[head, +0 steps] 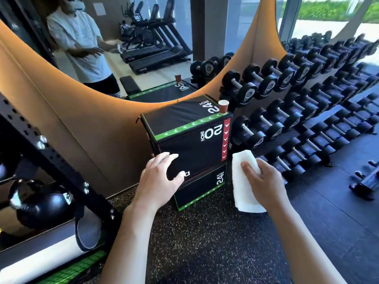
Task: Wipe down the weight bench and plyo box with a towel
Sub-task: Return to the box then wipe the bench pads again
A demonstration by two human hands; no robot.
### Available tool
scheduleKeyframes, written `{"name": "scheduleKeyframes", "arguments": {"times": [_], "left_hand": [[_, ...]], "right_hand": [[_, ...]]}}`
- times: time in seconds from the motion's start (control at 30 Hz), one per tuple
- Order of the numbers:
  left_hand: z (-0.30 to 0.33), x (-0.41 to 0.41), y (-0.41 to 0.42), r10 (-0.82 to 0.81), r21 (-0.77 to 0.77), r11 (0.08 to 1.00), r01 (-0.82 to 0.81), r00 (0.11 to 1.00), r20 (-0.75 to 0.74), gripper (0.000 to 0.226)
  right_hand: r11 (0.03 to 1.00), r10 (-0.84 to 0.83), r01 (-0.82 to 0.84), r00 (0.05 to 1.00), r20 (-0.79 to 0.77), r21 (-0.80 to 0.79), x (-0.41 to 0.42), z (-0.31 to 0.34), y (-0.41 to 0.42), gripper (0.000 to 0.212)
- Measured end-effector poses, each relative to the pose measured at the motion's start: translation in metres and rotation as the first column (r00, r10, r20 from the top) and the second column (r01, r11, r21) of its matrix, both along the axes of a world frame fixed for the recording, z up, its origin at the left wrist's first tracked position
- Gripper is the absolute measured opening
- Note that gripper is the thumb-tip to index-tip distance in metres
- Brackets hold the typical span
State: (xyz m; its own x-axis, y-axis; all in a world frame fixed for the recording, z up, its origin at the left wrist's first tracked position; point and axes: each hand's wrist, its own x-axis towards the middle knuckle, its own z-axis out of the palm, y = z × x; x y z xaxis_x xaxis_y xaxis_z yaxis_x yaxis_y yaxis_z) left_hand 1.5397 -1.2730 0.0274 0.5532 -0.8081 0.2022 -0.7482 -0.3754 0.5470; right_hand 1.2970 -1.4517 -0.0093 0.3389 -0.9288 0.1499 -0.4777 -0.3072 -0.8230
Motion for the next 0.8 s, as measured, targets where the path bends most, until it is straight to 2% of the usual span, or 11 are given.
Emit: {"name": "scheduleKeyframes", "arguments": {"times": [0.13, 0.37, 0.6, 0.8], "left_hand": [[-0.003, 0.034, -0.026, -0.036, 0.008, 0.999, 0.036, 0.999, -0.016, 0.056], [-0.017, 0.051, -0.093, -0.129, 0.012, 0.991, 0.13, 0.99, -0.05, 0.055], [-0.022, 0.031, -0.187, -0.246, 0.015, 0.969, 0.247, 0.968, -0.054, 0.056], [-0.013, -0.011, -0.303, -0.362, 0.031, 0.931, 0.365, 0.93, -0.067, 0.066]], "right_hand": [[1.0, -0.006, 0.006, 1.0, -0.017, 0.015, 0.029, -0.004, -0.014, 0.053], [0.993, -0.108, 0.11, 0.993, -0.052, 0.046, 0.03, -0.001, -0.054, 0.049], [0.975, -0.205, 0.206, 0.978, -0.027, 0.087, 0.005, -0.006, -0.117, 0.04], [0.96, -0.272, 0.273, 0.962, -0.031, 0.057, -0.038, -0.004, -0.207, 0.038]]}}
